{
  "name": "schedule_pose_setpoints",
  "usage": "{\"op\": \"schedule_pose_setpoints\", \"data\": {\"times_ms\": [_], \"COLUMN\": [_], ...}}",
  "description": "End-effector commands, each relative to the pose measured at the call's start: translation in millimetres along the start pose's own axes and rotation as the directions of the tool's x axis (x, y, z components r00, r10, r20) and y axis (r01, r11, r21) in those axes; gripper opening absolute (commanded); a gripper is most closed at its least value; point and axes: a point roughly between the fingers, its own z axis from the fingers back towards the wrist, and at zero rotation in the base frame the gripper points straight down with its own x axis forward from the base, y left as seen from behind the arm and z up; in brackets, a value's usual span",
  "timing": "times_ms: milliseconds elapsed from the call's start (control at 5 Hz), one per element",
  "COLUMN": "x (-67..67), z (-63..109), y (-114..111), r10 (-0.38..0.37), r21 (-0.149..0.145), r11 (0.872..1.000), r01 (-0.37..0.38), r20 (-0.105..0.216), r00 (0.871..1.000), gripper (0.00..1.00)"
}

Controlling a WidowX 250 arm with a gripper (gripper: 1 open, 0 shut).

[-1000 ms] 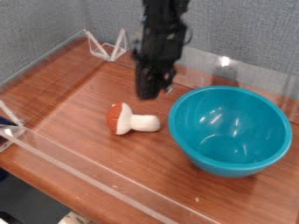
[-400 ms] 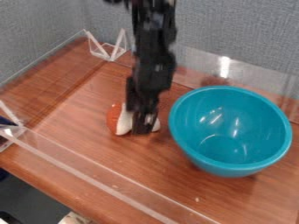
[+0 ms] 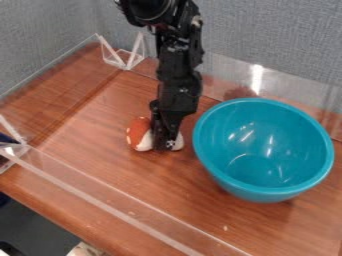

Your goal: Put the mushroom in the blue bowl

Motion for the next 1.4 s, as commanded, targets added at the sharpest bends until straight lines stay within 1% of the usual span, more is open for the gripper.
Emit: {"op": "schedule_pose_setpoints", "data": {"times_ms": [0, 400, 800, 1000, 1200], "x": [0.1, -1.7, -2.1, -0.6, 7.2], "z": [19.0, 38.8, 56.8, 69.9, 76.4], "y": [-5.8, -11.3, -16.3, -20.4, -25.5], "r10": [0.042, 0.133, 0.156, 0.167, 0.139], "r21": [0.012, 0.014, 0.027, 0.037, 0.052], "r11": [0.999, 0.991, 0.987, 0.985, 0.988], "r01": [-0.042, -0.134, -0.157, -0.17, -0.143], "r20": [0.022, 0.038, 0.055, 0.067, 0.065], "r00": [0.999, 0.99, 0.986, 0.984, 0.988], "gripper": [0.0, 0.0, 0.0, 0.0, 0.0]}}
